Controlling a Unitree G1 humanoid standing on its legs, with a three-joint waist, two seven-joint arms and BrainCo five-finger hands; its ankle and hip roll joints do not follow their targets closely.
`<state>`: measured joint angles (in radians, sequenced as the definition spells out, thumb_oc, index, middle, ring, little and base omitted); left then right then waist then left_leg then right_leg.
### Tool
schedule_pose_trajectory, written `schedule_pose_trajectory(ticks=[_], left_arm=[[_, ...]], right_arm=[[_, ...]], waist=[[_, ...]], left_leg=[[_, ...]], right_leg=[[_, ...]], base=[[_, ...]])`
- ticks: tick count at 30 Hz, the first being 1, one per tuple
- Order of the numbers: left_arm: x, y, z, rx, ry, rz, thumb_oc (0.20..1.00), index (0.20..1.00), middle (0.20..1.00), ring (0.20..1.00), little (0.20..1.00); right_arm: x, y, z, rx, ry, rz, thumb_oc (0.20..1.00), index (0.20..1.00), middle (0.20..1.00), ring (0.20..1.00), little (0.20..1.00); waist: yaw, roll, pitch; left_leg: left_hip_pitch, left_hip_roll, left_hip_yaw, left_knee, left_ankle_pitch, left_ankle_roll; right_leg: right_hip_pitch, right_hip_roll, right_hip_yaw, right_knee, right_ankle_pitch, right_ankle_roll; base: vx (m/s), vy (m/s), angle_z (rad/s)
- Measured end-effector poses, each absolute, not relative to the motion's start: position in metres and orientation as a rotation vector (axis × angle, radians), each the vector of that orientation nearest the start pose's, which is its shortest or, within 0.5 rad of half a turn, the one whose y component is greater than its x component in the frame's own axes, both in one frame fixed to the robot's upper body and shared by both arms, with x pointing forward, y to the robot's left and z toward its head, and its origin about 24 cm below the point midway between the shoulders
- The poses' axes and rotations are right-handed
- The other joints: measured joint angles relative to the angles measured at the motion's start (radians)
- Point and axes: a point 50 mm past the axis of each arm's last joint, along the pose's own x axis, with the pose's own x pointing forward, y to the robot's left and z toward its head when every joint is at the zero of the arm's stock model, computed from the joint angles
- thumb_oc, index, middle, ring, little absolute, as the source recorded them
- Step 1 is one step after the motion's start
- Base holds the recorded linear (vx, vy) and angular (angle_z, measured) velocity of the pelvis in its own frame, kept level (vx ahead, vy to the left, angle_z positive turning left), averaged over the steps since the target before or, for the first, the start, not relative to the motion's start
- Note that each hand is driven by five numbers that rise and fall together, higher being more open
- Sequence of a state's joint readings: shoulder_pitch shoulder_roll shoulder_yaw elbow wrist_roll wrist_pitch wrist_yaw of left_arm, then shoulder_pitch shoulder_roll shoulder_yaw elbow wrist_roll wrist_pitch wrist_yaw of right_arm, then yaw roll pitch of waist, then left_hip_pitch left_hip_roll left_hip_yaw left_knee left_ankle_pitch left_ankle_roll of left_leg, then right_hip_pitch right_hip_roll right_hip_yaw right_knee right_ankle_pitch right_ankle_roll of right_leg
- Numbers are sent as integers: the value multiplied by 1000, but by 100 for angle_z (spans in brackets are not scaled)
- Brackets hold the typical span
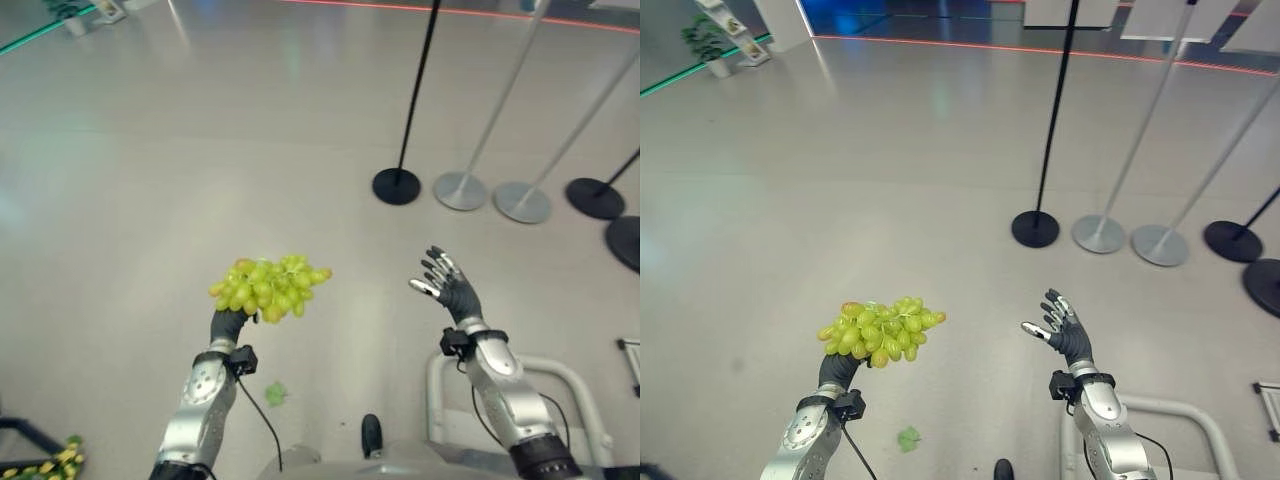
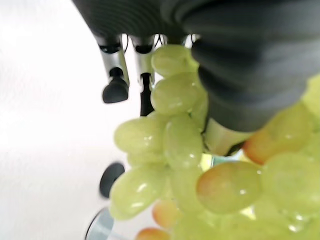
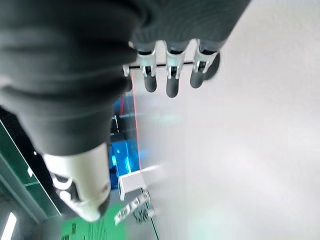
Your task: Pick up the fruits from the basket on one side to the basket on the other side
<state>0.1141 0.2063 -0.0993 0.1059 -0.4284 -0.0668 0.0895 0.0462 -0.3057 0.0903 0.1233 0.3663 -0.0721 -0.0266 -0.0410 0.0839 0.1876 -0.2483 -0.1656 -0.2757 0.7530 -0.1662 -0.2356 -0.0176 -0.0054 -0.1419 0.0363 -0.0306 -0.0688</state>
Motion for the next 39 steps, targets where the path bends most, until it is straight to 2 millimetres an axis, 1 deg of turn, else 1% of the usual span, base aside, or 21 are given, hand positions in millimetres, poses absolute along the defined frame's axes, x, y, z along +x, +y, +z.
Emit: schedule_pose_trajectory(ticks=[1, 2, 3, 4, 5, 6, 7, 8, 9, 10, 11, 12, 13, 14, 16, 19, 21, 23, 26, 30, 39], left_arm=[[225, 185, -1, -209, 173, 81, 200, 200, 200, 200, 200], [226, 186, 1, -208, 167, 86, 200, 200, 200, 200, 200], [226, 188, 2, -214, 163, 92, 200, 200, 200, 200, 200], [227, 189, 2, -226, 163, 101, 200, 200, 200, 200, 200], [227, 189, 2, -225, 162, 105, 200, 200, 200, 200, 200], [229, 189, 3, -225, 158, 113, 200, 200, 200, 200, 200], [231, 187, 3, -229, 158, 113, 200, 200, 200, 200, 200], [230, 184, 1, -230, 169, 109, 200, 200, 200, 200, 200], [230, 183, -1, -228, 180, 106, 200, 200, 200, 200, 200], [231, 181, -3, -226, 189, 105, 200, 200, 200, 200, 200], [232, 181, -2, -225, 186, 103, 200, 200, 200, 200, 200], [235, 185, 0, -204, 181, 108, 200, 200, 200, 200, 200], [236, 187, 2, -189, 178, 108, 200, 200, 200, 200, 200], [239, 190, 5, -171, 167, 108, 200, 200, 200, 200, 200], [243, 200, 11, -148, 143, 131, 200, 200, 200, 200, 200], [245, 210, 16, -137, 126, 176, 200, 200, 200, 200, 200], [245, 212, 17, -134, 123, 187, 200, 200, 200, 200, 200], [245, 213, 17, -133, 123, 196, 200, 200, 200, 200, 200], [244, 211, 15, -147, 128, 196, 200, 200, 200, 200, 200], [244, 207, 14, -157, 132, 193, 200, 200, 200, 200, 200], [243, 208, 13, -157, 136, 202, 200, 200, 200, 200, 200]], right_arm=[[241, -197, 15, 67, 116, -5, 1000, 1000, 1000, 1000, 1000], [241, -195, 15, 77, 112, -6, 1000, 1000, 1000, 1000, 1000], [242, -193, 15, 84, 110, -9, 1000, 1000, 1000, 1000, 1000], [243, -192, 15, 92, 108, -18, 1000, 1000, 1000, 1000, 1000], [244, -192, 17, 92, 102, -25, 1000, 1000, 1000, 1000, 1000], [246, -193, 19, 88, 92, -37, 1000, 1000, 1000, 1000, 1000], [246, -195, 19, 85, 93, -48, 1000, 1000, 1000, 1000, 1000], [245, -198, 18, 78, 97, -61, 1000, 1000, 1000, 1000, 1000], [245, -197, 18, 79, 99, -65, 1000, 1000, 1000, 1000, 1000], [246, -201, 22, 62, 82, -73, 1000, 1000, 1000, 1000, 1000], [249, -202, 24, 61, 73, -74, 1000, 1000, 1000, 1000, 1000], [247, -197, 20, 88, 89, -81, 1000, 1000, 1000, 1000, 1000], [246, -193, 17, 103, 100, -78, 1000, 1000, 1000, 1000, 1000], [245, -189, 15, 118, 103, -73, 1000, 1000, 1000, 1000, 1000], [250, -180, 19, 139, 85, -51, 1000, 1000, 1000, 1000, 1000], [256, -174, 26, 149, 59, -26, 1000, 1000, 1000, 1000, 1000], [257, -173, 26, 148, 61, -20, 1000, 1000, 1000, 1000, 1000], [258, -170, 24, 145, 77, -2, 1000, 1000, 1000, 1000, 1000], [257, -169, 22, 143, 92, 1, 1000, 1000, 1000, 1000, 1000], [252, -171, 15, 140, 126, -7, 1000, 1000, 1000, 1000, 1000], [248, -171, 11, 140, 141, -5, 1000, 1000, 1000, 1000, 1000]], waist=[[0, -7, 4], [-1, -9, 4], [-2, -22, 12], [4, -46, 25], [2, -53, 28], [-6, -43, 34], [-7, -38, 44], [-16, -31, 50], [-24, -28, 49], [-25, -1, 31], [-18, 15, 36], [-20, -18, 38], [-22, -42, 31], [-18, -71, 16], [8, -87, 7], [11, -98, 5], [32, -117, -4], [33, -137, -5], [32, -148, -11], [30, -154, -22], [31, -154, -42]], left_leg=[[-22, 58, 54, -42, -14, 50], [-20, 107, 87, -94, -16, 83], [-32, 146, 99, -142, -14, 85], [-53, 226, 108, -237, -1, 82], [-64, 277, 128, -311, 8, 93], [-63, 369, 193, -452, 49, 88], [-68, 397, 197, -477, 76, 82], [-58, 418, 242, -490, 128, 100], [-53, 422, 279, -501, 134, 102], [0, 397, 280, -606, 162, 81], [24, 397, 275, -644, 244, 89], [27, 368, 295, -646, 281, 92], [33, 341, 300, -660, 289, 107], [42, 300, 303, -683, 298, 122], [47, 259, 304, -685, 295, 143], [46, 239, 331, -666, 286, 165], [46, 232, 338, -664, 277, 165], [44, 230, 349, -661, 277, 164], [34, 233, 354, -645, 274, 158], [25, 261, 349, -633, 267, 147], [2, 266, 355, -622, 264, 144]], right_leg=[[17, -5, -29, -12, 5, 8], [25, -8, -36, -18, 2, 3], [32, -12, -51, -19, 5, 12], [49, -35, -70, -27, 3, 21], [50, -41, -92, -32, 3, 28], [58, -34, -125, -42, 0, 42], [70, -34, -131, -43, -3, 53], [96, -45, -156, -43, -12, 81], [119, -55, -187, -56, -11, 96], [132, -44, -187, -79, -7, 130], [140, -36, -174, -75, -11, 147], [160, -69, -161, -73, -21, 173], [170, -98, -160, -76, -32, 190], [175, -131, -149, -75, -34, 193], [175, -174, -142, -58, -35, 194], [188, -194, -139, -37, -39, 202], [186, -206, -138, -36, -53, 221], [187, -209, -138, -44, -64, 238], [189, -203, -137, -60, -77, 254], [183, -176, -128, -57, -82, 239], [157, -176, -115, -58, -81, 239]], base=[[123, 0, 56], [68, 33, 45], [94, 67, 45], [83, 72, 44], [82, 76, 54], [23, 31, 48], [89, 201, 60], [71, 158, 51], [71, 195, 47], [44, 88, 20], [90, 137, 20], [123, 136, 31], [135, 182, 64], [88, 144, 59], [41, 134, 34], [8, 107, 30], [-1, 79, 2], [13, 60, -13], [8, 22, -10], [3, 9, -2], [6, -2, -3]])
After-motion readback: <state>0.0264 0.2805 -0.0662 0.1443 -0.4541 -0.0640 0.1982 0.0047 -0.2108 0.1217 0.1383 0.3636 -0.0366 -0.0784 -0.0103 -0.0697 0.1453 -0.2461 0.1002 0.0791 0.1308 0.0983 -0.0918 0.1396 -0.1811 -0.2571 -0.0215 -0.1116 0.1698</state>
